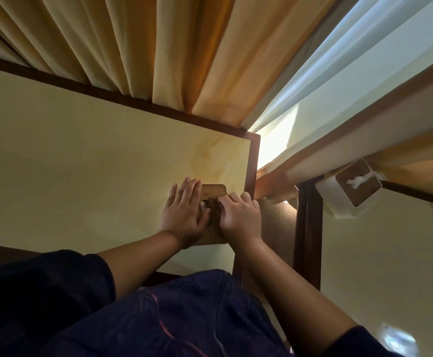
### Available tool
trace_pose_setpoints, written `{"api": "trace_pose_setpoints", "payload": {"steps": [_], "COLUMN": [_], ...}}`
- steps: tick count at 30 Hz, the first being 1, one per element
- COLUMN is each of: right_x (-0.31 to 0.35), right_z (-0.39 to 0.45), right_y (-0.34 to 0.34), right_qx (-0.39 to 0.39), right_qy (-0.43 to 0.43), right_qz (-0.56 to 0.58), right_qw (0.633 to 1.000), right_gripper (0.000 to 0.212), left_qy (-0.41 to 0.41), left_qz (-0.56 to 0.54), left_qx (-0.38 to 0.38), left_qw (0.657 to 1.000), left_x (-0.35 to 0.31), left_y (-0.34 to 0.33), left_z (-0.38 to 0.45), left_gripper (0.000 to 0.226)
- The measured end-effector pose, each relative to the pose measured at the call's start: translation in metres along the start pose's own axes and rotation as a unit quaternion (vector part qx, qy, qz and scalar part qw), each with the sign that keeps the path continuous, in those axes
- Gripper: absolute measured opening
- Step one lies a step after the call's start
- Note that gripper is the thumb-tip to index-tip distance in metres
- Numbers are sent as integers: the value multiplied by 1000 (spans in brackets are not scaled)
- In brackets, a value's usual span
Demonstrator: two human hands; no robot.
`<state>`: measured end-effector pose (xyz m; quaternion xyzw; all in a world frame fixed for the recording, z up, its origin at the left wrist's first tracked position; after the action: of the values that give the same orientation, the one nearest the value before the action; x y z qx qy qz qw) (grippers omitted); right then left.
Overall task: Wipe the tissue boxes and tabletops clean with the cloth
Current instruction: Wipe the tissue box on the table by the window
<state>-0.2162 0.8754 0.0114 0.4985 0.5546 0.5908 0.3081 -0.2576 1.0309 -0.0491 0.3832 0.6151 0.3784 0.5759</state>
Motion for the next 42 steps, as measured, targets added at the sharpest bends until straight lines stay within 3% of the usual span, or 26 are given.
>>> {"api": "trace_pose_setpoints", "payload": {"steps": [5,13,16,21,24,31,34,37,42], "right_x": [-5,8,16,25,28,10,0,-6,-5], "right_z": [-42,-29,-1,44,63,29,-1,-31,-53], "right_y": [6,28,31,37,40,9,1,1,15], "right_qx": [36,198,182,116,112,25,39,42,133], "right_qy": [16,-16,-35,-43,-57,-12,-11,25,36], "right_qz": [-41,-77,-69,-80,-77,-19,11,-38,-51], "right_qw": [998,977,980,989,989,999,999,998,989], "right_gripper": [20,12,21,9,12,26,26,23,18], "left_qy": [1,0,-6,2,5,6,5,3,6], "left_qz": [0,-9,-9,-14,-17,-14,-2,-3,-5], "left_qx": [4,0,5,10,8,8,12,12,4], "left_qw": [1000,1000,1000,1000,1000,1000,1000,1000,1000], "left_x": [0,1,2,0,-3,0,1,0,0], "left_y": [1,0,0,2,5,1,0,1,1], "left_z": [-1,0,1,0,0,1,1,0,-1], "left_gripper": [79,79,80,72,74,78,77,77,76]}}
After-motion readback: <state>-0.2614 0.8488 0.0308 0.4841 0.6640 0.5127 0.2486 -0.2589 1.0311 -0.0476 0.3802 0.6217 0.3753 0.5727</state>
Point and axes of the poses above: each hand's wrist, its own z-axis towards the middle knuckle, its own y-axis out of the back of the hand, x = y × z, the point moved 1 cm from there along z, towards the middle knuckle, and after that the axes turned 4 degrees about -x, right-handed, at the moved point
